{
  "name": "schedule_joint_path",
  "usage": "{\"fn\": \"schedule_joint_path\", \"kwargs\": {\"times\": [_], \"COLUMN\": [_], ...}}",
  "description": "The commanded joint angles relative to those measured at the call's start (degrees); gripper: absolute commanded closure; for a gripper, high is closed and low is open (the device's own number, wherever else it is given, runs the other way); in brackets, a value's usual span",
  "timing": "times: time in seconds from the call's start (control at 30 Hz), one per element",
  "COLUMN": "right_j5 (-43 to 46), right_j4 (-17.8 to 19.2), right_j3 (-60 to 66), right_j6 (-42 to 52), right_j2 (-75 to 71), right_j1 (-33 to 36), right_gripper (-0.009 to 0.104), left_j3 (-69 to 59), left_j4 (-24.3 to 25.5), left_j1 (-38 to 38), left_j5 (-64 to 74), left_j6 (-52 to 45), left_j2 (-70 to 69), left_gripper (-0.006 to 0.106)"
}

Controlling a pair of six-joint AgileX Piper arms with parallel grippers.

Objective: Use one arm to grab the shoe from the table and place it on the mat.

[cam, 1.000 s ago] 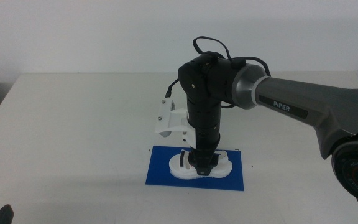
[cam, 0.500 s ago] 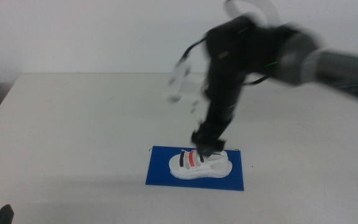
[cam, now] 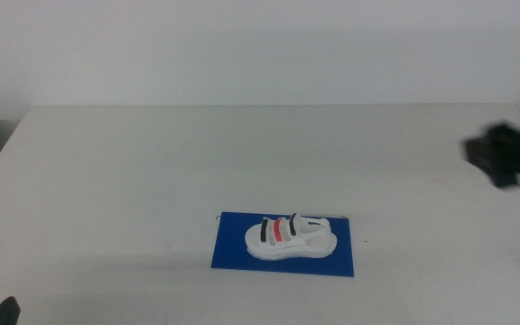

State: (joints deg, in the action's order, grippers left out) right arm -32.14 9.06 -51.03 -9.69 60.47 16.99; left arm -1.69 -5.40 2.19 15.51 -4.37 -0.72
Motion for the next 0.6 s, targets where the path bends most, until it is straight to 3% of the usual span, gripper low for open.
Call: {"fn": "schedule_joint_path", "kwargs": {"times": [0.0,0.3,0.57], "right_j5": [7.96,13.06,7.23], "right_j4": [1.68,2.23,2.42], "right_j3": [5.22,25.40,36.49], "right_j6": [-2.87,-2.62,-2.90], "right_j2": [-6.70,-32.83,-57.71], "right_j1": [-2.54,-10.33,-12.73], "right_gripper": [0.022,0.022,0.022], "left_j3": [-0.40,-0.40,-0.40], "left_j4": [-0.44,-0.44,-0.44], "left_j1": [-0.23,-0.23,-0.23], "left_j5": [-4.57,-4.57,-4.57], "left_j6": [0.29,0.29,0.29], "left_j2": [-0.75,-0.75,-0.75], "left_gripper": [0.007,0.007,0.007]}}
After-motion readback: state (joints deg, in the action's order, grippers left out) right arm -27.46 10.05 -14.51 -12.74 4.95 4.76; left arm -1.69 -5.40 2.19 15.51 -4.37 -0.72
